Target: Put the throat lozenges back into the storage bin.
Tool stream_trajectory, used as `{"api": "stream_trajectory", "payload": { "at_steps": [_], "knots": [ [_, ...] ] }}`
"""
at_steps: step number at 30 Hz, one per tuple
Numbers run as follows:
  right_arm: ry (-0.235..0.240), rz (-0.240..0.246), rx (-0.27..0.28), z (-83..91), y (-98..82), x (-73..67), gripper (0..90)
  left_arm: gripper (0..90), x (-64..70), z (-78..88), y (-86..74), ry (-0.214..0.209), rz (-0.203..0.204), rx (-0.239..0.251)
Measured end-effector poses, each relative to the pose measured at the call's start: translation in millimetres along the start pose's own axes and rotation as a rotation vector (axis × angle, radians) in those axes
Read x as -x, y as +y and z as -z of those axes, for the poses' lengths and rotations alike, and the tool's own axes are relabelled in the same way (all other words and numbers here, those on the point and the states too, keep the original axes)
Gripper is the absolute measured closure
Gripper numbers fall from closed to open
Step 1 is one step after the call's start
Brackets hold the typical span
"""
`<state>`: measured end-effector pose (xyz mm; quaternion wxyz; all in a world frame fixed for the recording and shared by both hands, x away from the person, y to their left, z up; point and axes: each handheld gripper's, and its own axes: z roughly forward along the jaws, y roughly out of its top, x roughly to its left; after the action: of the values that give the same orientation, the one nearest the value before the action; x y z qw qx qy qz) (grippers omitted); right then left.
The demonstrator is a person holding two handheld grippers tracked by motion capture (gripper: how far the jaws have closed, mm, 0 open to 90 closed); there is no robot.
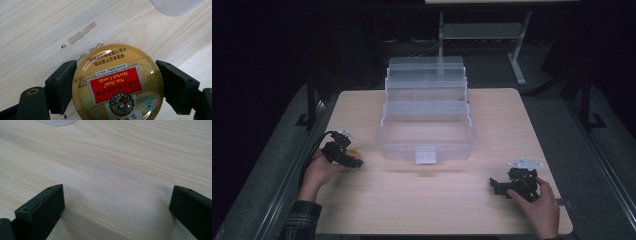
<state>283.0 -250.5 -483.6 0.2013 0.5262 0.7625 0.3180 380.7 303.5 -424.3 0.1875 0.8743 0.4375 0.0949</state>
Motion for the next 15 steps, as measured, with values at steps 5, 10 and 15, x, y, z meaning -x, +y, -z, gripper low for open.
{"api": "stream_trajectory", "payload": {
  "at_steps": [5, 10, 15],
  "knots": [
    [0.000, 0.000, 0.000, 0.0, 0.0, 0.0, 0.0, 19.7, 1.2, 4.0, 2.6, 0.000, -0.002, 0.003],
    [0.000, 0.001, 0.001, 0.0, 0.0, 0.1, 0.0, 19.7, 3.2, 10.5, 7.0, 0.004, -0.017, 0.011],
    [0.000, 0.001, 0.001, 0.0, 0.0, 0.1, 0.0, 19.7, 6.3, 15.9, 11.8, 0.001, -0.018, 0.025]
  ]
}}
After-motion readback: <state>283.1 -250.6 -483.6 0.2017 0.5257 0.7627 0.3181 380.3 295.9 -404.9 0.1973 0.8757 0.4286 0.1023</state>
